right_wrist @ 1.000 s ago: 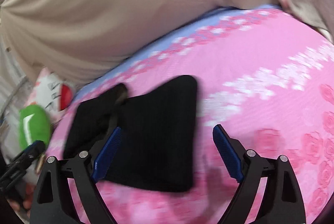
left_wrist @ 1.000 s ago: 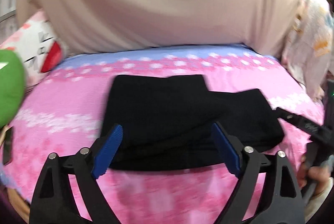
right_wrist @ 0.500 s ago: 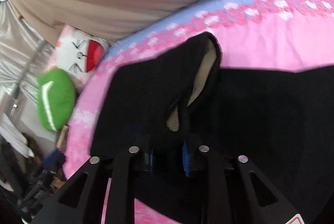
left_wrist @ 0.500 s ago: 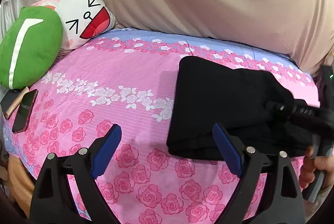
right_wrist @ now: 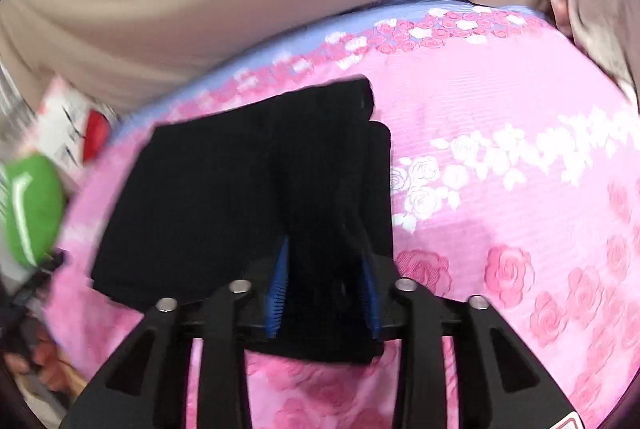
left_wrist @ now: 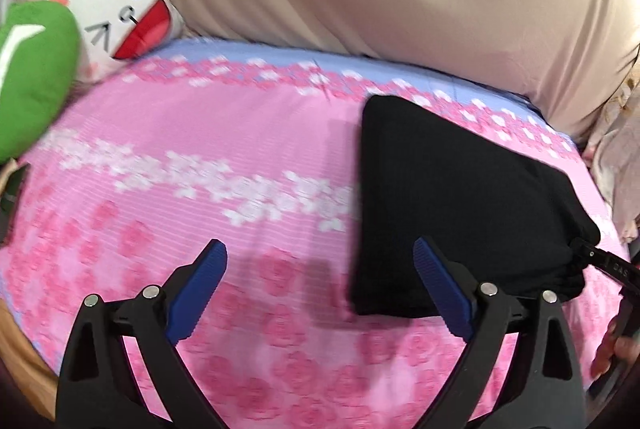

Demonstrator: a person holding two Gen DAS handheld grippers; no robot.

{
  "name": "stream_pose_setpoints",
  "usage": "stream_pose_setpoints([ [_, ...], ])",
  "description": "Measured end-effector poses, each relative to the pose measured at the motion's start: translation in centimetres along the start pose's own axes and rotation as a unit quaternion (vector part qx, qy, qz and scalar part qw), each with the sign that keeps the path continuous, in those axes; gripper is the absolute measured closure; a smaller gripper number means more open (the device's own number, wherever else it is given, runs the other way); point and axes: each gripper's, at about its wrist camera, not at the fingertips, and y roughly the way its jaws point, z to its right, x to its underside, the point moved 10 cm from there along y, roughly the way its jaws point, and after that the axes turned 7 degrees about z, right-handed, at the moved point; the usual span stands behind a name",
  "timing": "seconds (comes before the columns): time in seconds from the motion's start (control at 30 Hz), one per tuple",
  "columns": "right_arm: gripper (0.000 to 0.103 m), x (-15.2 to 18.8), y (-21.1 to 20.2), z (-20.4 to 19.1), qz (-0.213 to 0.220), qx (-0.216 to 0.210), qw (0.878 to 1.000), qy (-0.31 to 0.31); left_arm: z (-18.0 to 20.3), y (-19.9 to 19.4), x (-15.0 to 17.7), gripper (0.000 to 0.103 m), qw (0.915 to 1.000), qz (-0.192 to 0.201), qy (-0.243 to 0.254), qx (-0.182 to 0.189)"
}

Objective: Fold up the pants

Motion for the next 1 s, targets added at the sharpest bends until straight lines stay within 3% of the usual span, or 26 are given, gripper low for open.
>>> stream_pose_setpoints([
  [0.03,0.042,-0.3,-0.7,0.2,0.012,0.001,1.000,0.002,0.4,0.3,0.1,0.010,0.9999,-0.008,-0.004,0.007],
  [0.07,0.031,-0.7,-1.2,0.3,0.025,0.006,1.000,0.004,0.9,0.6,0.2,0.009,0.9996,-0.017,-0.013,0.019],
  [0.2,0.028,-1.0,-1.7,1.0,0.026,-0.013,0.999,0.034,2.4,2.1,-0.1,0.006,0.9969,-0.034,-0.044,0.055],
  [0.27,0.018,-0.8,-1.0,0.6,0.019,-0.030,0.998,0.052,3.1,3.6,-0.1,0.006,0.9949,-0.047,-0.063,0.063],
  [0.33,0.018,-0.6,0.5,0.0,-0.003,-0.032,0.998,0.046,3.8,5.6,0.5,0.007,0.9907,-0.078,-0.076,0.081],
  [0.37,0.018,-0.2,1.2,-0.3,-0.012,-0.028,0.998,0.045,4.5,7.0,1.3,0.010,0.9839,-0.106,-0.093,0.109],
  [0.4,0.017,0.3,2.1,-0.5,-0.023,-0.034,0.998,0.050,4.9,7.6,1.7,0.029,0.9790,-0.119,-0.105,0.128],
  [0.43,0.019,0.7,2.7,-0.7,-0.027,-0.043,0.997,0.057,5.0,8.2,2.3,0.031,0.9736,-0.136,-0.118,0.140],
  [0.5,0.040,1.3,3.6,-1.1,-0.029,-0.054,0.996,0.066,5.2,7.7,1.8,0.059,0.9726,-0.124,-0.121,0.155],
  [0.53,0.055,1.2,3.5,-1.5,-0.026,-0.062,0.996,0.063,5.3,7.1,1.5,0.066,0.9722,-0.124,-0.119,0.159],
  [0.57,0.065,0.9,2.9,-2.1,-0.024,-0.066,0.996,0.058,4.9,6.1,0.9,0.081,0.9756,-0.113,-0.112,0.151],
  [0.6,0.067,0.5,2.1,-2.5,-0.023,-0.074,0.995,0.057,4.7,5.2,0.6,0.083,0.9759,-0.108,-0.109,0.156],
  [0.7,0.070,-0.2,-1.8,-4.5,-0.015,-0.117,0.992,0.042,4.6,1.5,0.2,0.084,0.9719,-0.112,-0.103,0.179],
  [0.8,0.065,1.5,-4.5,-5.1,-0.024,-0.117,0.993,0.013,4.2,-1.7,1.9,0.081,0.9725,-0.128,-0.070,0.182],
  [0.87,0.046,4.2,-3.7,-3.9,-0.054,-0.089,0.995,0.003,3.8,-1.8,4.1,0.073,0.9789,-0.139,-0.030,0.147],
  [0.93,0.037,5.8,-2.7,-1.6,-0.072,-0.040,0.996,0.015,3.1,-1.4,6.0,0.063,0.9807,-0.149,-0.024,0.124],
  [0.97,0.036,5.8,-3.1,-1.1,-0.067,-0.056,0.995,0.049,2.5,-1.6,6.0,0.057,0.9818,-0.146,-0.031,0.117],
  [1.0,0.036,5.2,-3.8,-1.0,-0.055,-0.059,0.994,0.067,1.8,-1.9,5.8,0.057,0.9847,-0.137,-0.034,0.102],
])
